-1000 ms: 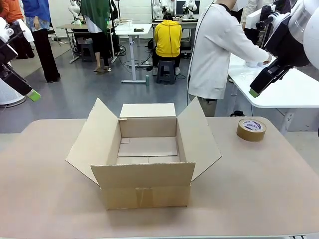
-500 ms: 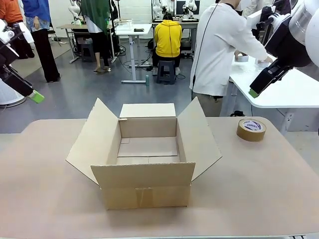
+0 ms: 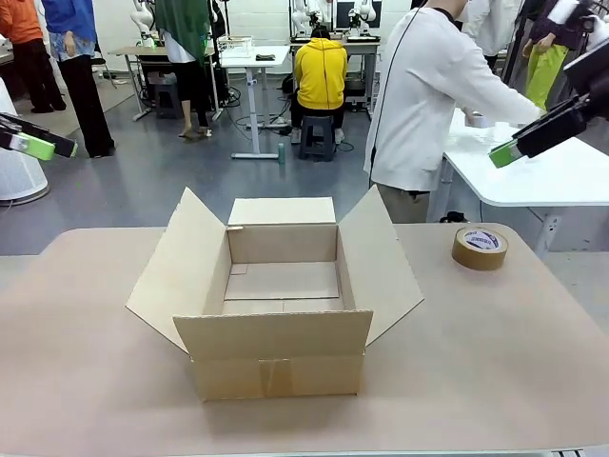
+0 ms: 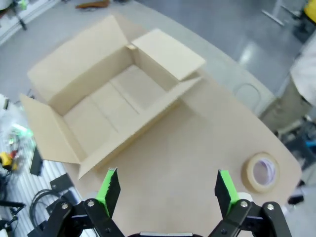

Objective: Wrap the clocks to prevent damage.
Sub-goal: Open the side flaps of the Package Box.

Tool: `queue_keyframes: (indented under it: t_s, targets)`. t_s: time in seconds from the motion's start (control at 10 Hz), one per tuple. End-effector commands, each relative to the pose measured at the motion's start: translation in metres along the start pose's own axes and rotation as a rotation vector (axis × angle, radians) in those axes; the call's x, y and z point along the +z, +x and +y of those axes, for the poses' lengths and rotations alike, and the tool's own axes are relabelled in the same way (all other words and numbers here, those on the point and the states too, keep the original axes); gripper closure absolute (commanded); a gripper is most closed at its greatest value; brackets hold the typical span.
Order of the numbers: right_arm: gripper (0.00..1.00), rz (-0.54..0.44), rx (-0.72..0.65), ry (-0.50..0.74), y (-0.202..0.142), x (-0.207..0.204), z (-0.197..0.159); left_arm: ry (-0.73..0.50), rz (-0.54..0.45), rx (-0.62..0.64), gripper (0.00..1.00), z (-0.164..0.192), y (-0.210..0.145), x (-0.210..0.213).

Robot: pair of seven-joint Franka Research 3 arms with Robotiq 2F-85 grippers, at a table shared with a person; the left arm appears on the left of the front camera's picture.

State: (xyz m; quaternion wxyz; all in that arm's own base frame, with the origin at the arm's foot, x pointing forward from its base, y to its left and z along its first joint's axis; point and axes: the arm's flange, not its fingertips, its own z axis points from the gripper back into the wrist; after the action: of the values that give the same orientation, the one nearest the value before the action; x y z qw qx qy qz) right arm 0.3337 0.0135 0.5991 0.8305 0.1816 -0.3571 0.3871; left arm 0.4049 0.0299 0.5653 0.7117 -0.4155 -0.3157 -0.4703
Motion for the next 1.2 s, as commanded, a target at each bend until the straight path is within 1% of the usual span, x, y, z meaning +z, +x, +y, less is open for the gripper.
queue_keyframes:
  t_s: [0.0,0.1,0.2,0.4,0.5,0.7,0.8,0.9,1.0,1.1]
  targets:
    - [0.00,-0.047,0.013,0.142,-0.016,-0.005,-0.021,-0.013,0.036,-0.024,0.00,0.025,-0.005,0.018]
    - [0.00,-0.058,-0.002,0.135,-0.021,-0.002,-0.030,0.022,0.063,-0.035,0.00,0.027,-0.006,0.025]
    - [0.00,-0.085,0.003,0.161,-0.027,0.004,-0.035,0.047,0.080,-0.054,0.00,0.024,-0.010,0.031]
    - [0.00,-0.082,0.034,0.217,-0.029,0.014,-0.037,0.062,0.063,-0.097,0.00,0.022,-0.016,0.043]
    - [0.00,-0.058,0.048,0.226,-0.030,0.018,-0.034,0.081,0.060,-0.107,0.00,0.021,-0.019,0.050]
    - [0.00,-0.045,0.061,0.223,-0.031,0.021,-0.033,0.115,0.072,-0.151,0.00,0.018,-0.021,0.055]
    - [0.00,-0.030,0.057,0.217,-0.032,0.020,-0.033,0.132,0.068,-0.177,0.35,0.017,-0.022,0.056]
    - [0.60,-0.015,0.057,0.212,-0.033,0.020,-0.032,0.127,0.090,-0.174,0.60,0.016,-0.025,0.059]
    - [0.60,-0.011,0.059,0.211,-0.034,0.020,-0.031,0.125,0.092,-0.177,0.95,0.017,-0.026,0.060]
    - [1.00,-0.003,0.050,0.202,-0.034,0.019,-0.030,0.125,0.095,-0.181,1.00,0.016,-0.026,0.060]
